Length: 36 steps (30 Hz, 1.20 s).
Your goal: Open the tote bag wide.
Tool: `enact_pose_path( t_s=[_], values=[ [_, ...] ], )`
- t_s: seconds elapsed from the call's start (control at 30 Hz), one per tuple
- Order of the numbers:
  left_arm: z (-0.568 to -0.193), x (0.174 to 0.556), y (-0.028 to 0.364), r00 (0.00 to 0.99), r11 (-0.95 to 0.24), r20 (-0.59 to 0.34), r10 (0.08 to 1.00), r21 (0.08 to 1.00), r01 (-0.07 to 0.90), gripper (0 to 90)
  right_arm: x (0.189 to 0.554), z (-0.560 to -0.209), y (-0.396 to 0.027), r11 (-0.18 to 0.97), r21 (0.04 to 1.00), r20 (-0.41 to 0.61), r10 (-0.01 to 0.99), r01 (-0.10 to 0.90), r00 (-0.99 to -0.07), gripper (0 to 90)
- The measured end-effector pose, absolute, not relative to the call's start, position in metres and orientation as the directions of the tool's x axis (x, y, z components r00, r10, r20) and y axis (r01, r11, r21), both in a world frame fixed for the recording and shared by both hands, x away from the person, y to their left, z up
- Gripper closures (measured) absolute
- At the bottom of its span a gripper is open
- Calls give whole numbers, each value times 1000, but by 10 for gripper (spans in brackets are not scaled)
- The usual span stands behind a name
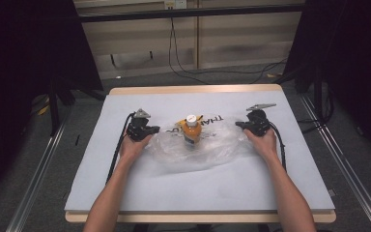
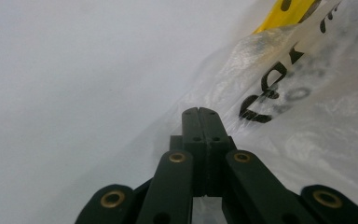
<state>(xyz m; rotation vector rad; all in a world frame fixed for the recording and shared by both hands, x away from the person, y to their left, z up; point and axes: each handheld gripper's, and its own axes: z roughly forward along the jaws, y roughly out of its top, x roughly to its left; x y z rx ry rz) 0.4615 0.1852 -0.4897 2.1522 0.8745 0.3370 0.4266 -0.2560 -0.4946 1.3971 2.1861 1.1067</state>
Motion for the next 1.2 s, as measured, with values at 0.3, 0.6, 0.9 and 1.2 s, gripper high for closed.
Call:
enact_pose_path(
  t_s=[0.3,0.6,0.9,1.2],
  values=[
    [-471,452,195,736,-367,-143,661,795,484,900,420,-486,-255,225,764,149,850,605,-505,900],
    [-399,417,188,837,-407,-44,545,859,310,900,398,-441,-252,193,836,180,787,513,-590,900],
    [-386,387,142,938,-615,26,347,761,207,900,397,-410,-220,343,798,150,684,496,-714,900],
    [-434,409,113,939,-733,-19,344,619,281,900,411,-430,-179,538,658,139,600,527,-788,900]
  ],
)
